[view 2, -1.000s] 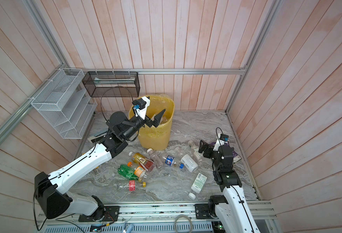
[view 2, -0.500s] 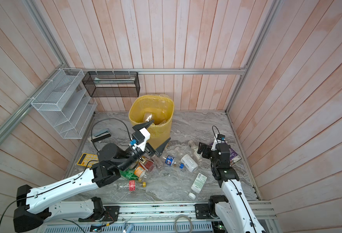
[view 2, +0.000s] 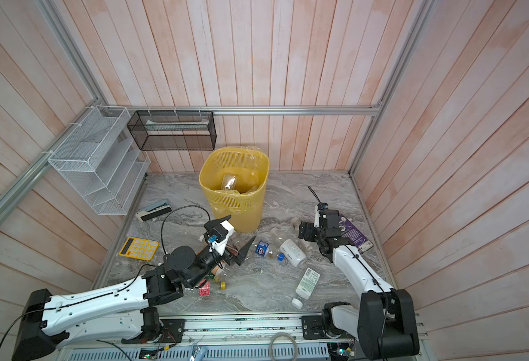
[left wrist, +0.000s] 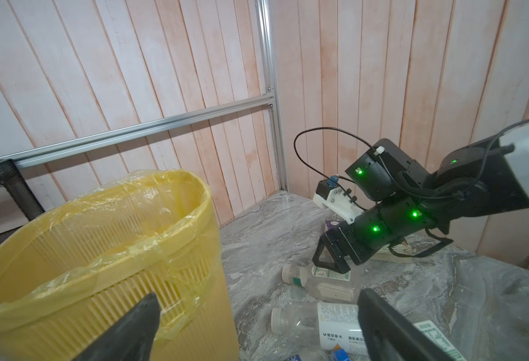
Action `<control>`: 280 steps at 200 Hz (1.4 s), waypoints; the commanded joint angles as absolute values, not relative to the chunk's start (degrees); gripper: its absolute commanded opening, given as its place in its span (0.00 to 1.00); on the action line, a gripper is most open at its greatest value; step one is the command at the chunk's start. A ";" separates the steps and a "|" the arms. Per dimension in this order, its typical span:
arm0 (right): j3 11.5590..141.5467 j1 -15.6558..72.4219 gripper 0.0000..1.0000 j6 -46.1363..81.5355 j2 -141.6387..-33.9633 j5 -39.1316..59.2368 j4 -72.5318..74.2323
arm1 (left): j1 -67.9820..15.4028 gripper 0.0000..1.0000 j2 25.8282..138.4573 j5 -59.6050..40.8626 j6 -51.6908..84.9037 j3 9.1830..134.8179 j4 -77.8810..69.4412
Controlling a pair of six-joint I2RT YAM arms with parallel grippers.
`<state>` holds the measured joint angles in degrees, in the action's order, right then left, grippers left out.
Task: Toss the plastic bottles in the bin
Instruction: 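Withdraw the left gripper while the right gripper moves to a green-labelled bottle by the book, then close the right gripper on the clear bottle and lift it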
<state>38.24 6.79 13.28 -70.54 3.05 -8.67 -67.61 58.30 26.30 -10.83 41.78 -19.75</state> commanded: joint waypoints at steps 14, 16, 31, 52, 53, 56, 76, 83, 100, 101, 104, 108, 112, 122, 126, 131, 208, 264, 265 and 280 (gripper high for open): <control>41.92 8.31 0.90 9.48 -77.25 1.97 -11.02 | -67.59 1.00 56.02 30.48 -9.14 39.78 -18.81; 42.05 8.45 0.90 9.38 -77.54 1.66 -11.24 | -67.59 1.00 55.91 30.63 -9.14 39.70 -18.81; 43.15 9.46 0.89 8.50 -79.31 0.06 -11.86 | -67.59 1.00 55.04 31.32 -9.09 39.17 -18.50; 44.57 10.14 0.87 7.41 -80.83 0.03 -12.80 | -67.43 1.00 54.03 31.96 -8.67 38.54 -17.70; 44.66 10.17 0.86 7.40 -80.93 0.06 -12.86 | -67.42 1.00 53.95 32.02 -8.64 38.52 -17.68; 44.87 10.31 0.86 7.26 -81.13 0.11 -13.13 | -67.41 1.00 53.84 32.11 -8.57 38.48 -17.55; 45.69 11.15 0.85 6.47 -81.93 -0.05 -14.51 | -67.24 1.00 52.88 32.55 -8.18 37.91 -16.81; 45.96 11.27 0.85 6.05 -82.48 -0.45 -15.12 | -67.15 1.00 52.66 32.80 -8.09 37.75 -16.55; 46.89 11.33 0.80 4.90 -84.70 -1.73 -17.15 | -67.07 1.00 51.89 33.31 -8.00 37.55 -15.78; 46.96 11.33 0.80 4.82 -84.80 -1.79 -17.28 | -67.06 1.00 51.83 33.35 -8.00 37.54 -15.75; 47.09 11.34 0.80 4.61 -85.30 -2.10 -17.58 | -67.06 1.00 51.63 33.47 -8.00 37.49 -15.67; 47.39 11.34 0.79 4.43 -85.84 -2.45 -17.92 | -67.06 1.00 51.43 33.61 -8.07 37.44 -15.49; 47.58 11.34 0.78 4.28 -86.58 -2.67 -18.23 | -67.06 1.00 51.17 33.78 -8.13 37.36 -15.28; 48.11 11.34 0.77 4.01 -87.68 -3.07 -18.74 | -67.06 1.00 50.50 34.23 -8.29 37.22 -14.70; 48.24 11.34 0.77 3.83 -88.06 -3.12 -18.86 | -66.98 1.00 50.22 34.32 -8.30 37.18 -14.33; 48.36 11.34 0.76 3.78 -88.35 -3.29 -18.87 | -66.97 1.00 49.77 34.53 -8.22 37.10 -14.00; 48.81 11.43 0.49 4.55 -82.71 -3.47 -15.66 | -66.71 1.00 45.01 38.18 -6.10 34.57 -11.70; 46.37 10.94 0.48 11.57 -48.35 -5.14 -4.69 | -62.11 1.00 39.93 46.66 5.22 31.04 -8.27; 46.35 10.92 0.48 11.76 -47.77 -5.16 -4.46 | -61.95 1.00 39.83 46.71 5.64 30.99 -7.92; 47.37 10.81 0.49 14.57 -40.94 -4.08 -2.42 | -58.08 1.00 37.52 46.10 12.15 30.01 -3.09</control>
<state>47.31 11.09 9.10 -50.13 -4.01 -8.36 -62.46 40.69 43.11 1.19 31.73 -9.65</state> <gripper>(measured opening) 0.529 0.998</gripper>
